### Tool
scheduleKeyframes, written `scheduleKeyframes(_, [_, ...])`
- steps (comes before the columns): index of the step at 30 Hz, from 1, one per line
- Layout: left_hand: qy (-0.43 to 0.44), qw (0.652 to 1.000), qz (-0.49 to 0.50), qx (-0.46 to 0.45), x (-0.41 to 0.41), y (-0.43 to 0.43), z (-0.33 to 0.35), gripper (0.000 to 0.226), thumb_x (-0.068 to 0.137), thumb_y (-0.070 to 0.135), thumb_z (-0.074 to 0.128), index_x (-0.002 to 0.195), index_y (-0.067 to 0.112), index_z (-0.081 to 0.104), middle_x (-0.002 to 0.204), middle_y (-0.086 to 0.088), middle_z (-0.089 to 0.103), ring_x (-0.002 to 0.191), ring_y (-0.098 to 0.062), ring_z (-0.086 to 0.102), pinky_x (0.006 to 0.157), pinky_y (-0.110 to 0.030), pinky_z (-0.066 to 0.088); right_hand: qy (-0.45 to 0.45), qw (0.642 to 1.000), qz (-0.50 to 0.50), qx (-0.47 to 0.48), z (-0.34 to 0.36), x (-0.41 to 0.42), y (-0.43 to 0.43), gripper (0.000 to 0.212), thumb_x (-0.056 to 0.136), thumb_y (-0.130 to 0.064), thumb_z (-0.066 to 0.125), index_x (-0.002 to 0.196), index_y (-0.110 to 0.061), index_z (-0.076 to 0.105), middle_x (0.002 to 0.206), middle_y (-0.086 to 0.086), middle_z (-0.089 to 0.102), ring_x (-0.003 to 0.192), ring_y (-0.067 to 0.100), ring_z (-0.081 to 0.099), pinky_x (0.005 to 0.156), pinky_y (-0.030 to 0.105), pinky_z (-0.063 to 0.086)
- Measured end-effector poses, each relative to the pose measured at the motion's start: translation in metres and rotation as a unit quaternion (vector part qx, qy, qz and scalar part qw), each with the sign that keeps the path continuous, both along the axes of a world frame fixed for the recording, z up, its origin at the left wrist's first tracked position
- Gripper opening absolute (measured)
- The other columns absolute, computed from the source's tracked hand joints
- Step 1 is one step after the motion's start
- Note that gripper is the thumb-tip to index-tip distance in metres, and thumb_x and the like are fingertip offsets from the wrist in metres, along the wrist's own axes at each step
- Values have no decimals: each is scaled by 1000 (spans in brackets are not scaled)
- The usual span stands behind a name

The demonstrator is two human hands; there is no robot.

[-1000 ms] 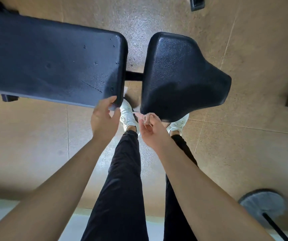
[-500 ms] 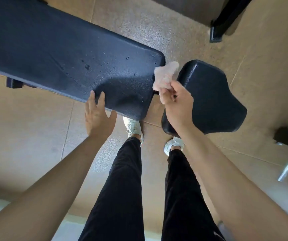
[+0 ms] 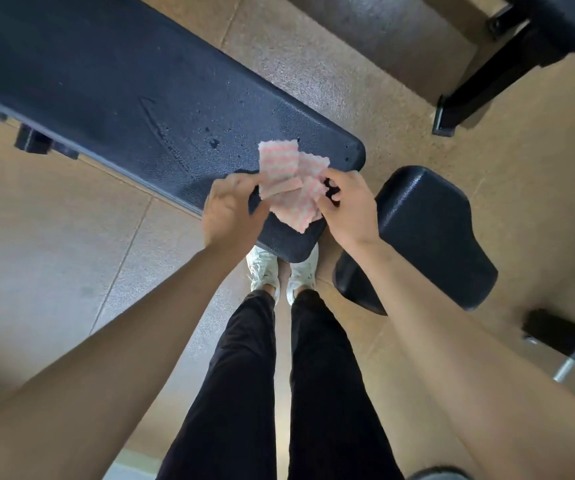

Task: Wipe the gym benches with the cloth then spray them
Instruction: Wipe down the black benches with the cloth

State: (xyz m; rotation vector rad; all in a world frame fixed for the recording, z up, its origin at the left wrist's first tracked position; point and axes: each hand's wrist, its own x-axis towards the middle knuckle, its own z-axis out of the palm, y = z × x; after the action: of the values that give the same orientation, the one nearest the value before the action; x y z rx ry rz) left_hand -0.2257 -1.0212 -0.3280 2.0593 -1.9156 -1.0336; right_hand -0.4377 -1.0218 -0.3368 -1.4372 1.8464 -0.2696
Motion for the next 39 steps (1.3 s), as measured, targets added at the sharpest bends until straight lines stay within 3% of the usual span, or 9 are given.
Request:
scheduleKeyframes(4, [14,998,-56,-23,-28,-20,-9,36,85,32,68,121,27,72,109,-2,67,101,-29,60,89,-43,53,54,997,46,-3,-12,4,-13,14,92,-15,66,105,-17,70,101,9,62,87,31,63,80,47,54])
scheduleKeyframes(8, [-23,989,-147,-11,-48,-30,-12,21,94,34,68,112,27,75,109,-2,62,110,-26,58,88,-39,46,42,996,81,10,-11,-5,-22,28,93,-12,61,118,-21,68,102,7,66,91,31,64,84,44,52])
scheduleKeyframes(12, [0,993,-84,-83,-30,-19,-2,9,91,30,72,95,25,77,95,3,71,84,-25,66,70,-32,50,79,986,144,-8,-7,-21,-26,36,98,-20,57,134,-25,63,92,10,58,88,35,61,76,42,50])
scheduleKeyframes(16, [-29,990,-76,-117,8,3,10,9,96,27,71,96,20,76,87,-1,70,75,-23,62,64,-30,45,142,981,125,-47,-4,-32,-27,26,95,-30,63,117,-20,70,86,12,58,83,36,60,66,42,50])
scheduleKeyframes(21, [-165,985,-46,15,49,37,12,14,91,17,71,103,21,77,109,-5,69,100,-31,63,87,-45,51,218,964,109,-105,-3,-32,-27,25,80,-35,77,97,-18,71,85,12,61,77,37,60,63,39,47])
scheduleKeyframes(26, [-153,987,12,-55,39,38,16,24,87,20,64,107,18,75,109,-9,68,98,-35,62,77,-45,52,213,961,117,-133,-3,-27,-22,27,84,-25,70,109,-15,68,96,12,58,87,34,55,73,42,50])
scheduleKeyframes(29, [-131,990,22,-54,20,25,12,38,86,19,68,124,15,70,132,-10,63,114,-37,58,86,-47,53,127,964,157,-171,-5,-13,-10,19,85,-21,72,100,-10,69,98,12,62,90,34,57,74,44,52])
scheduleKeyframes(33, [-157,983,54,84,20,10,1,61,94,28,65,152,22,47,166,-13,29,150,-39,28,120,-51,31,74,929,326,-159,-23,14,6,37,95,-35,60,123,-11,62,137,15,57,130,44,47,110,52,40])
scheduleKeyframes(39, [-116,989,40,87,35,13,-4,59,97,26,61,154,26,46,167,-12,27,151,-38,26,121,-50,30,169,924,319,-125,-45,19,-10,71,97,-68,41,157,-32,34,168,16,16,153,49,8,121,65,9])
